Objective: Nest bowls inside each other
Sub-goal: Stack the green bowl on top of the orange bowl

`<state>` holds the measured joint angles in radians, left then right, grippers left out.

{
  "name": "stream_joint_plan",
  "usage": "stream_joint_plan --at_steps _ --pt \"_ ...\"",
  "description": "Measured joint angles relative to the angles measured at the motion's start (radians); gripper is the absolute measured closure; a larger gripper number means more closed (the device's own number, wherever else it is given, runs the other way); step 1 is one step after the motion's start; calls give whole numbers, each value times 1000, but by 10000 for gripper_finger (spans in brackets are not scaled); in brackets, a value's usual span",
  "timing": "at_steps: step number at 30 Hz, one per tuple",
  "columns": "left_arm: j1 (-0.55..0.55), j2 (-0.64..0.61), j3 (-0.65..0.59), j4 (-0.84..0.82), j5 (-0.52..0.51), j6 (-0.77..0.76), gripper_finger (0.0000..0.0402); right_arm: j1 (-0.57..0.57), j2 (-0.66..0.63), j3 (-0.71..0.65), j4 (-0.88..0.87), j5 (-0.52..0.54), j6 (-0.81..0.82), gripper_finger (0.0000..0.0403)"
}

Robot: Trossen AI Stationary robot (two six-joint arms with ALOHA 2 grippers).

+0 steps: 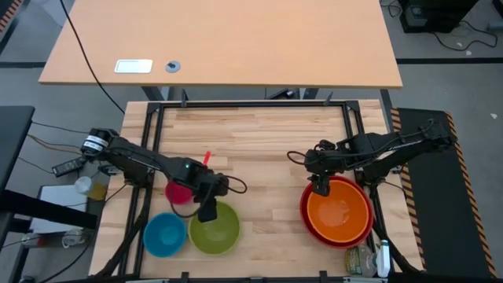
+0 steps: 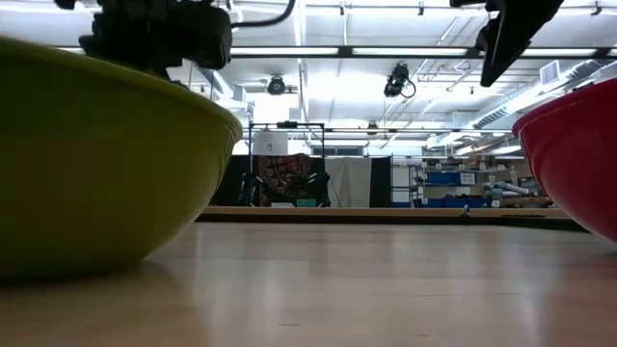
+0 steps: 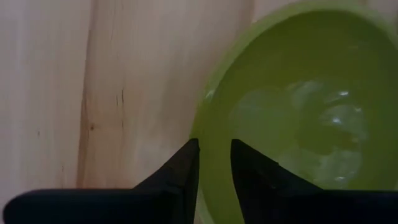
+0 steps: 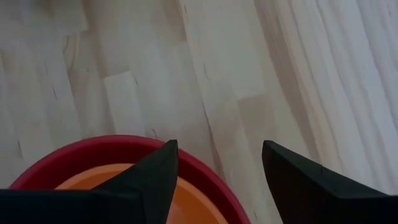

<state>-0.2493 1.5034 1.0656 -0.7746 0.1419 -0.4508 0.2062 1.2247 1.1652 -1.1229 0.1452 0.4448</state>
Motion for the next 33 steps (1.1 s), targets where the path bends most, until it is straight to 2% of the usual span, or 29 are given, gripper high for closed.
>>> stream_joint_plan --at_steps 4,7,11,16,21,25,27,31,33 --pt "0 -1 45 -44 -8 37 308 0 0 0 0 0 -22 165" --pt "-1 -1 77 -90 -50 29 302 0 0 0 0 1 -22 165" --pt "-1 -1 70 -150 -56 -20 265 0 0 0 7 1 -21 165" --pt "4 5 7 -139 17 -45 208 0 0 0 43 16 -22 165" --pt "6 10 -17 -117 28 -53 193 0 0 0 81 17 -27 165" --pt "13 39 -26 -92 38 -41 231 0 0 -3 149 20 -30 165" --pt "25 56 -26 -76 45 -39 270 0 2 -7 185 21 -30 165" --pt "56 69 -25 -74 78 -84 373 0 2 -14 206 21 -29 165" --pt "74 68 -25 -70 85 -132 384 0 2 -14 211 22 -23 165"
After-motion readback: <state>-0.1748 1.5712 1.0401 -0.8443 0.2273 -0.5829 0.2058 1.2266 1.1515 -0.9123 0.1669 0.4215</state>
